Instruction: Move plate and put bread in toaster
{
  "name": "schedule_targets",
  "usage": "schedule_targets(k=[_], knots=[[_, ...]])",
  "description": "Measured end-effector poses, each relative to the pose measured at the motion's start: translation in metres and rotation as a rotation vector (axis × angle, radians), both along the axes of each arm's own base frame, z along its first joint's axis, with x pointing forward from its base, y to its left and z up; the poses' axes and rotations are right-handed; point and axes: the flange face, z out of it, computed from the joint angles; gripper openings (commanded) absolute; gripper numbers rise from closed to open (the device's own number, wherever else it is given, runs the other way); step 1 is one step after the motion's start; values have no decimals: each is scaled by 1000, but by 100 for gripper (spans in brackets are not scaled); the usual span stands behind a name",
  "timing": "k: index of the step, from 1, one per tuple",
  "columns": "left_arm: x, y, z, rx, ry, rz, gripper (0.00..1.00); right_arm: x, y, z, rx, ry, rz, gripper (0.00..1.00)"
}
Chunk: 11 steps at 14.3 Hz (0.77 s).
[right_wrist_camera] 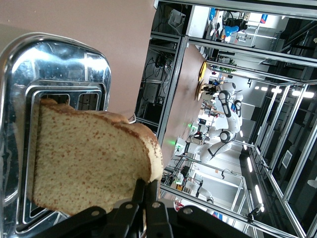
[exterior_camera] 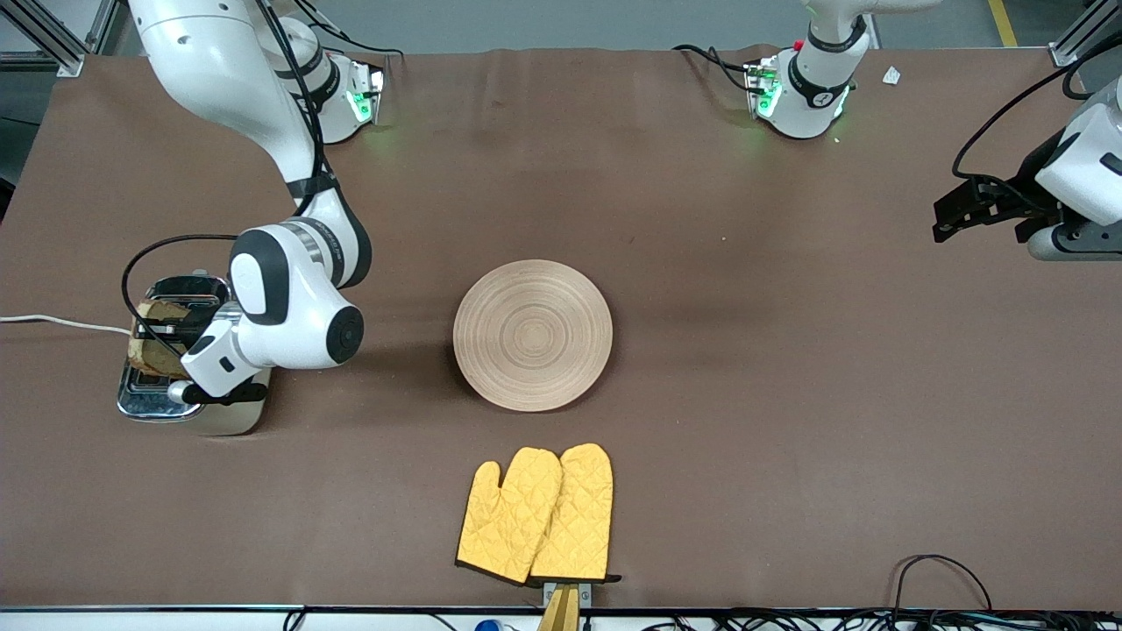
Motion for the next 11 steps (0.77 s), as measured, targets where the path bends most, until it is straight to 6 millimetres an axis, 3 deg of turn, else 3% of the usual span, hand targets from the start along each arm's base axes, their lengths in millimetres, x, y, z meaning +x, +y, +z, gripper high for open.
schedule_targets(k=[1,3,5,6,11], knots=[[0,0,-1,0,2,0,100,0,1,-2,9,-3,1,17],[0,0,-3,1,7,0,100,0,4,-10,73,-3,-15,67],[0,0,-4,1,8,0,100,1,4,-10,139,-13,-46,95],[0,0,-4,1,9,0,100,4,1,-6,170,-26,-67,100],[0,1,-4,1,8,2,100,24,-5,42,285,-130,-116,100]])
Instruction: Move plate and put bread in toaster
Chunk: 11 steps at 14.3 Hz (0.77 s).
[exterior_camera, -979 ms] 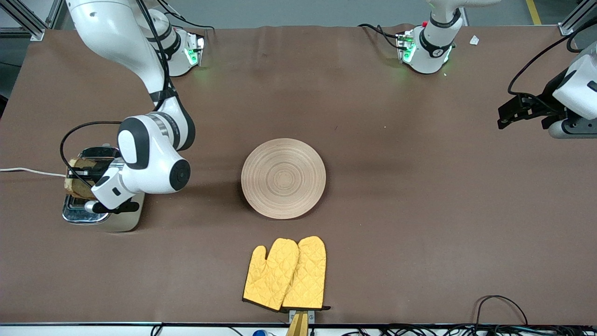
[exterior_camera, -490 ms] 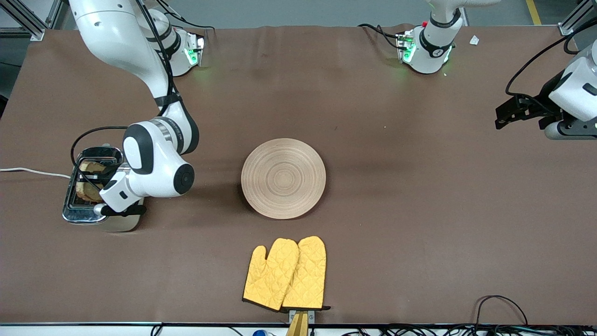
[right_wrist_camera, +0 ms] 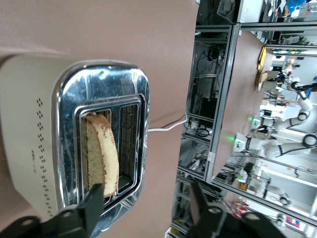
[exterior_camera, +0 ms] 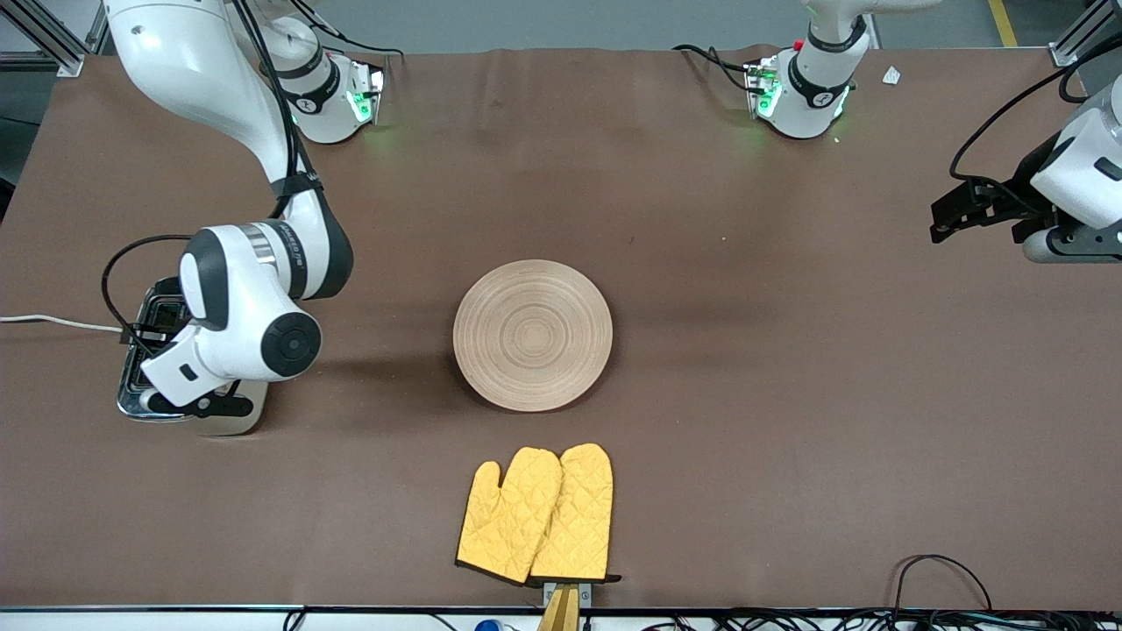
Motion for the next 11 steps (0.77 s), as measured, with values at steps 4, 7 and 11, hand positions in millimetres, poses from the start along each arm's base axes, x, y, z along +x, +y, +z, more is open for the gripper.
schedule_targets(k=[4,7,11], knots=[[-1,1,2,0,-3,1,100,1,5,91,232,-149,-65,100],[-3,1,4,0,-6,1,100,-12,-30,179,524,-229,-110,100],[-6,0,8,0,-7,-1,100,-42,-69,244,732,-256,-85,100]])
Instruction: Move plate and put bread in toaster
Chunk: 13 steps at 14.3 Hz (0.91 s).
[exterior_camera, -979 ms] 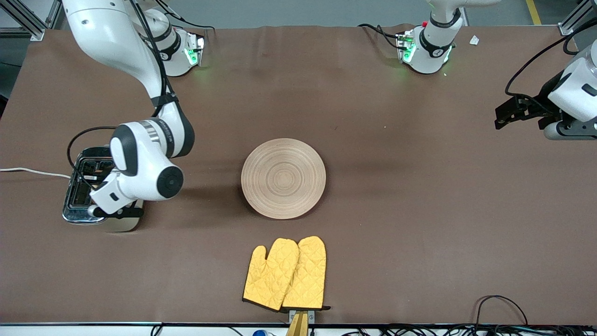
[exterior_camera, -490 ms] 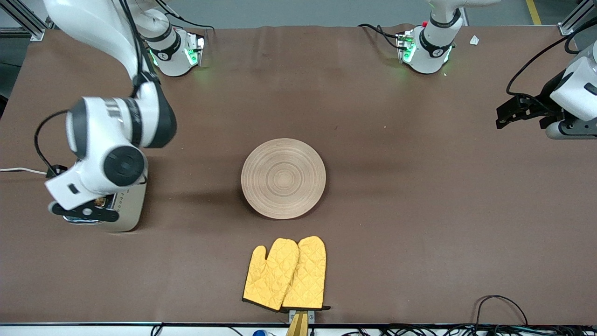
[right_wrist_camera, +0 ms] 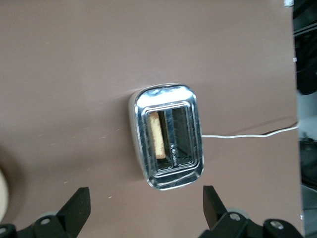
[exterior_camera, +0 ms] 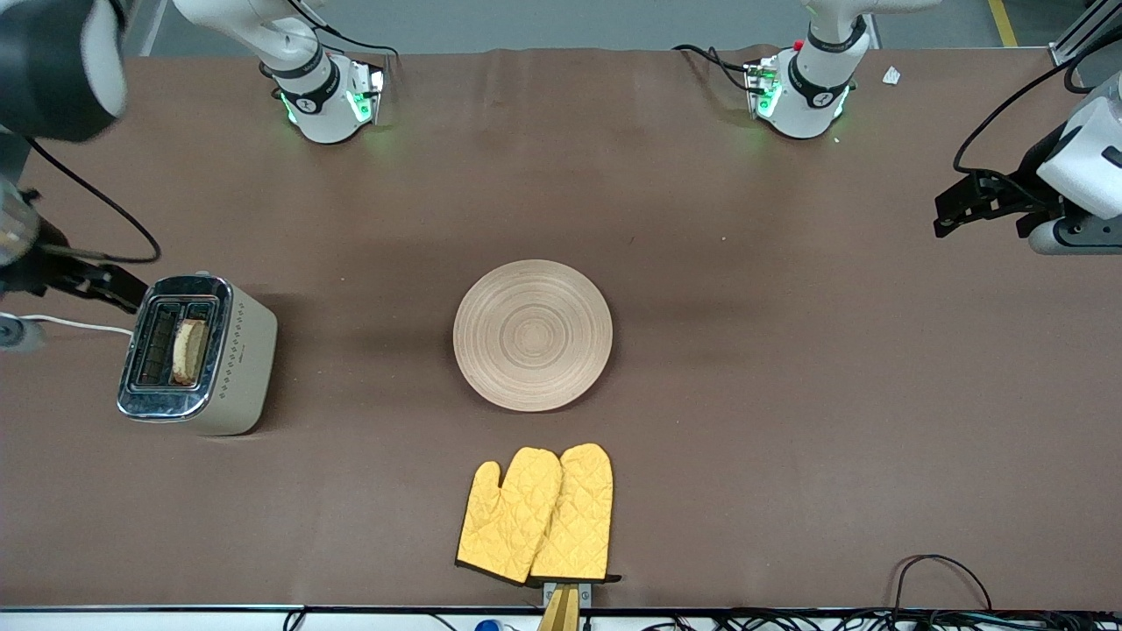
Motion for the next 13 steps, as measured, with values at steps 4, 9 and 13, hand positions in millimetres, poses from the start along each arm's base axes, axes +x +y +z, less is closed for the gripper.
schedule_targets(k=[4,9,13], knots=[[-1,-5,1,0,0,-9,100,-13,-27,-1,44,37,53,100],[-2,-9,1,0,1,-16,100,-12,-50,-24,143,56,130,100],[-2,-8,2,-1,-2,-14,100,-29,-74,-8,152,33,108,100]])
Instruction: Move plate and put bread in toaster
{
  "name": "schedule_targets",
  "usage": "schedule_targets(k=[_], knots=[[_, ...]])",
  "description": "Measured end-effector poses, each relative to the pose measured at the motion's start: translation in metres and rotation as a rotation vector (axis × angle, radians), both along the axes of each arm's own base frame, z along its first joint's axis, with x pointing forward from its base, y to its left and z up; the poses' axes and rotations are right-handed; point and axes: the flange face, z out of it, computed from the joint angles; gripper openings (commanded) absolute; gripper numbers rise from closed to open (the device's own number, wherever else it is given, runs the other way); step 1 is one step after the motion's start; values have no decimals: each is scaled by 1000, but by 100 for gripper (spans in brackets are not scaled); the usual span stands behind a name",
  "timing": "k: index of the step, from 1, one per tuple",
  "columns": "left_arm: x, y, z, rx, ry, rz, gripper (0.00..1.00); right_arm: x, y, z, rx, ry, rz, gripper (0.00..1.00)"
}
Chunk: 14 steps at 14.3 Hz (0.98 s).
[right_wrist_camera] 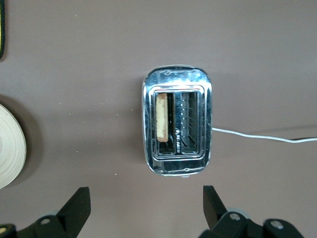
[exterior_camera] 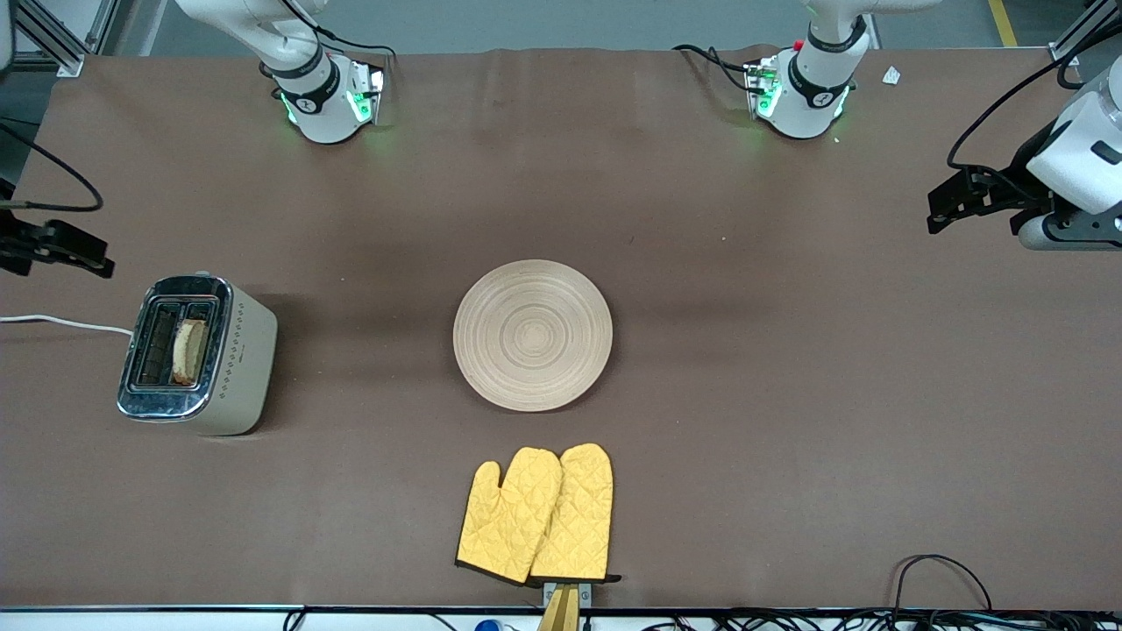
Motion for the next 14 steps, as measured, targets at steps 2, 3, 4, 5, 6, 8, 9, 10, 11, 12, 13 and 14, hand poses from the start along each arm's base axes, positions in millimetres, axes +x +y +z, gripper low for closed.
schedule_targets(k=[2,3,4,5,6,8,9,10,11,12,13,14], knots=[[0,1,4,-1,-9,2,100,-6,-13,5,9,-6,-12,100],[0,2,6,-2,-13,4,100,-7,-14,3,18,-3,-11,100],[1,4,7,-2,-15,6,100,-7,-12,1,25,0,-4,100],[1,4,7,-2,-16,8,100,-6,-7,-1,31,4,8,100],[1,4,7,-2,-16,8,100,-6,3,-2,33,5,25,100],[1,5,8,-2,-17,8,100,-4,23,-2,32,6,49,100],[1,5,8,-2,-17,8,100,-4,29,-2,31,6,56,100],[1,5,8,-2,-17,9,100,-4,32,-2,30,7,60,100],[1,5,8,-2,-17,8,100,-5,33,-2,29,6,61,100],[1,5,8,-2,-17,8,100,-6,33,-3,28,3,60,100],[1,4,8,-2,-17,8,100,-8,33,-4,27,-1,60,100],[1,4,8,-2,-17,7,100,-10,34,-4,26,-3,62,100]])
